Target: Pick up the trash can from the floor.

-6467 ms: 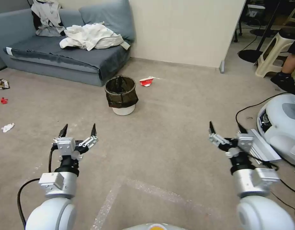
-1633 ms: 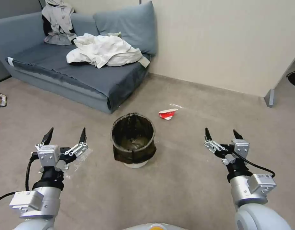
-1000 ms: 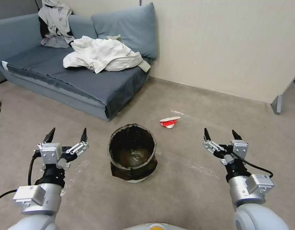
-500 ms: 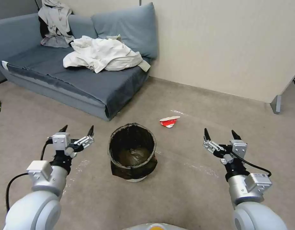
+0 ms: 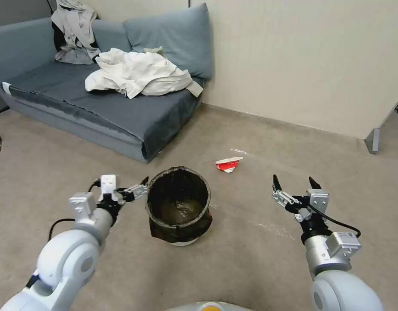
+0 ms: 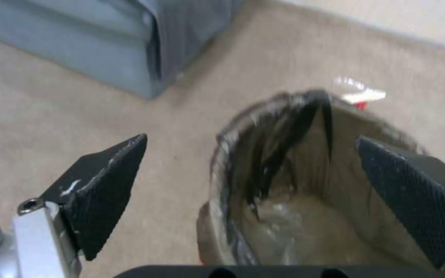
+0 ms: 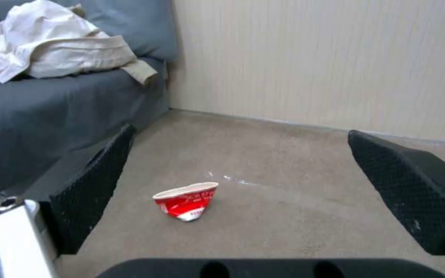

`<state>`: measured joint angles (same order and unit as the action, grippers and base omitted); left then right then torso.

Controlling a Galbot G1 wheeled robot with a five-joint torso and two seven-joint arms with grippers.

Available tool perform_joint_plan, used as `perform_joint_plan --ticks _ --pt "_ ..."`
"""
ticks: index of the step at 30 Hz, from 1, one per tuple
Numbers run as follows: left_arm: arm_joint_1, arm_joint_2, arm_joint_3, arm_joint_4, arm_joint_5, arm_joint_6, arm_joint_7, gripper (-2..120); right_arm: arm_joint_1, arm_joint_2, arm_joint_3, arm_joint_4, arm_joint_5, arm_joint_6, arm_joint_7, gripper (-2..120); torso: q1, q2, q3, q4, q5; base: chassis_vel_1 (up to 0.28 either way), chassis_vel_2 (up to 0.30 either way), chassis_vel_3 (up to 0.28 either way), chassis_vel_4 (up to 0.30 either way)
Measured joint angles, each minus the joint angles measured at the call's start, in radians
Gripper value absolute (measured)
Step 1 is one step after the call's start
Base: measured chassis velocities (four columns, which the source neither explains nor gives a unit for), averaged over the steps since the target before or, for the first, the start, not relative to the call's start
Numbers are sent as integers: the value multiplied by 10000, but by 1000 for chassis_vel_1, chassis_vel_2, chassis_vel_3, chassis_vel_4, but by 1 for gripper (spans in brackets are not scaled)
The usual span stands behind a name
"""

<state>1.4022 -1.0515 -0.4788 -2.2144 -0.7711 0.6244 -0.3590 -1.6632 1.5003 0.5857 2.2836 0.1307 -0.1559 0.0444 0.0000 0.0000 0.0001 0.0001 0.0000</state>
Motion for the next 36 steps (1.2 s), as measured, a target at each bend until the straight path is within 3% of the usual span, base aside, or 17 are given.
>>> perform_joint_plan --ticks 11,17,36 --pt "-820 -98 1097 886 500 613 -485 100 60 98 -4 -184 -26 93 7 100 0 0 0 -1 1 0 0 0 0" --pt "-1076 -112 1207 1175 470 1112 -847 100 111 149 -213 -346 -109 123 32 100 0 1 0 0 0 0 0 0 0" --pt "-1899 -335 1924 2345 -17 1117 -1178 100 273 234 -381 -516 -223 132 114 100 0 0 -1 0 0 0 0 0 0"
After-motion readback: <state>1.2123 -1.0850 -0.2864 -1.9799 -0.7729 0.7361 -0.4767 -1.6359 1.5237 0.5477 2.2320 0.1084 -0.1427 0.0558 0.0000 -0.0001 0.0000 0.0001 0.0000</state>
